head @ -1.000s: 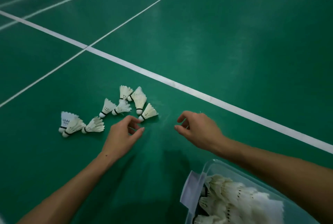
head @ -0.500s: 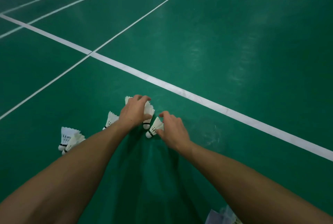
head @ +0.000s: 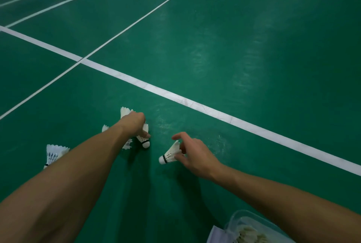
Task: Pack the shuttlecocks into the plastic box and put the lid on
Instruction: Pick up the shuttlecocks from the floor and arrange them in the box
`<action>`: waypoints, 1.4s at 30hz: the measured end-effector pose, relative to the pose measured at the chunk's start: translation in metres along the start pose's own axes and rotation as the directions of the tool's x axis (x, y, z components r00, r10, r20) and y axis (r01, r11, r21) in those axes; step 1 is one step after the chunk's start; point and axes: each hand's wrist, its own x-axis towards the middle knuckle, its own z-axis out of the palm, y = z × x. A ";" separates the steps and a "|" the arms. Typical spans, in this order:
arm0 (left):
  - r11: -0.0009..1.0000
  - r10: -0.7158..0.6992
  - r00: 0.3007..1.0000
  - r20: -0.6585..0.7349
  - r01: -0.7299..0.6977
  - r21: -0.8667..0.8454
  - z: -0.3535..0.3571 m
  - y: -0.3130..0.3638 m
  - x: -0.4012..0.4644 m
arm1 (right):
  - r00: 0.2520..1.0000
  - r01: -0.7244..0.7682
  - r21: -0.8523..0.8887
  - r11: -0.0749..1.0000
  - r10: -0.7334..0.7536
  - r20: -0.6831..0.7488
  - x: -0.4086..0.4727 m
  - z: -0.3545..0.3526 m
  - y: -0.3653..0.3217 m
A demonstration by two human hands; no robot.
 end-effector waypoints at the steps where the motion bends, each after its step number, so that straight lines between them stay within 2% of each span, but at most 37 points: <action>1: 1.000 -0.024 0.999 -0.025 0.023 -0.021 0.002 -0.002 -0.004 | 1.000 0.008 0.011 1.000 -0.008 -0.004 -0.012 -0.009 0.004; 5: 0.995 -0.026 0.999 -0.033 0.023 -0.097 0.003 -0.002 -0.026 | 0.999 0.014 0.086 0.996 -0.010 -0.047 -0.068 -0.052 0.016; 10: 0.950 0.135 0.965 -0.224 -0.190 -0.249 -0.003 0.031 -0.086 | 0.979 -0.055 0.186 0.981 0.090 -0.184 -0.146 -0.108 0.029; 16: 0.801 0.350 0.840 -0.414 -0.498 -0.332 -0.006 0.098 -0.192 | 0.907 -0.131 0.293 0.947 0.234 -0.350 -0.240 -0.140 0.046; 22: 0.602 0.544 0.720 -0.430 -0.692 -0.398 0.003 0.168 -0.284 | 0.834 -0.191 0.385 0.903 0.356 -0.421 -0.335 -0.136 0.058; 29: 0.578 0.663 0.673 -0.328 -0.739 -0.346 0.043 0.206 -0.329 | 0.697 -0.291 0.346 0.892 0.446 -0.562 -0.416 -0.120 0.048; 34: 0.590 0.681 0.670 -0.295 -0.741 -0.321 0.065 0.223 -0.326 | 0.703 -0.362 0.273 0.891 0.454 -0.548 -0.419 -0.107 0.055; 42: 0.592 0.703 0.658 -0.269 -0.752 -0.292 0.078 0.240 -0.320 | 0.754 -0.389 0.294 0.873 0.485 -0.443 -0.389 -0.088 0.064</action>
